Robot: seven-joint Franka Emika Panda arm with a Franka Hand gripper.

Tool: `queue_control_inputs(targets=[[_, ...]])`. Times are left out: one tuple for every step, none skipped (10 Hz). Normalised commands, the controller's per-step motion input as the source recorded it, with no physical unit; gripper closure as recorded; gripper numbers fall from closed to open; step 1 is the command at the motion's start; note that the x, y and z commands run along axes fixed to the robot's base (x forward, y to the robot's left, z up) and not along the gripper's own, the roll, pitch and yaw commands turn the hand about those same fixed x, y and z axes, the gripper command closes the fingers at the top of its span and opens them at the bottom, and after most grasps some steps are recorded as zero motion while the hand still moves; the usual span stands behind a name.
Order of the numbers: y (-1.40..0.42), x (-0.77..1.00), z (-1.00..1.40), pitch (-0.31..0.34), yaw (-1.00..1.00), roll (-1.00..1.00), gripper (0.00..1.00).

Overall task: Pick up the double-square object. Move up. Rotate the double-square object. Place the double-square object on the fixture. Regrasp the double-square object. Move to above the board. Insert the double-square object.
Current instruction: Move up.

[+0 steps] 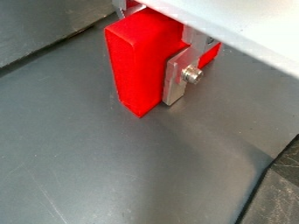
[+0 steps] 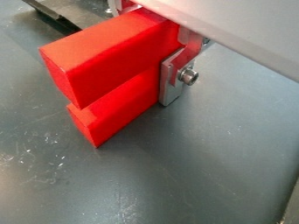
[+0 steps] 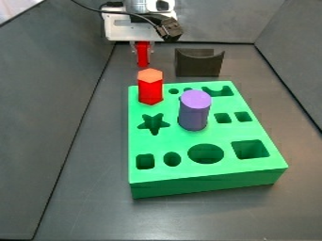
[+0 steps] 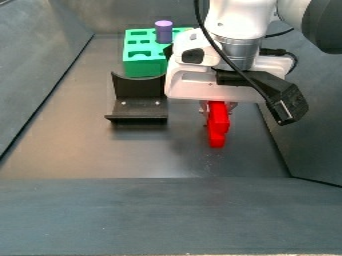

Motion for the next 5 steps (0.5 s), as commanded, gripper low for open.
queue_control_inputs(targets=[[0.0,0.0,0.83,0.0,0.0,0.0,1.0],[-0.01,-0.02,0.8,0.015,0.0,-0.01,1.0],[-0.01,-0.03,0.7,0.027,0.01,-0.02,1.0],[-0.01,-0.02,0.58,0.033,0.01,-0.03,1.0],[-0.01,-0.01,0.44,0.037,0.01,-0.04,1.0]])
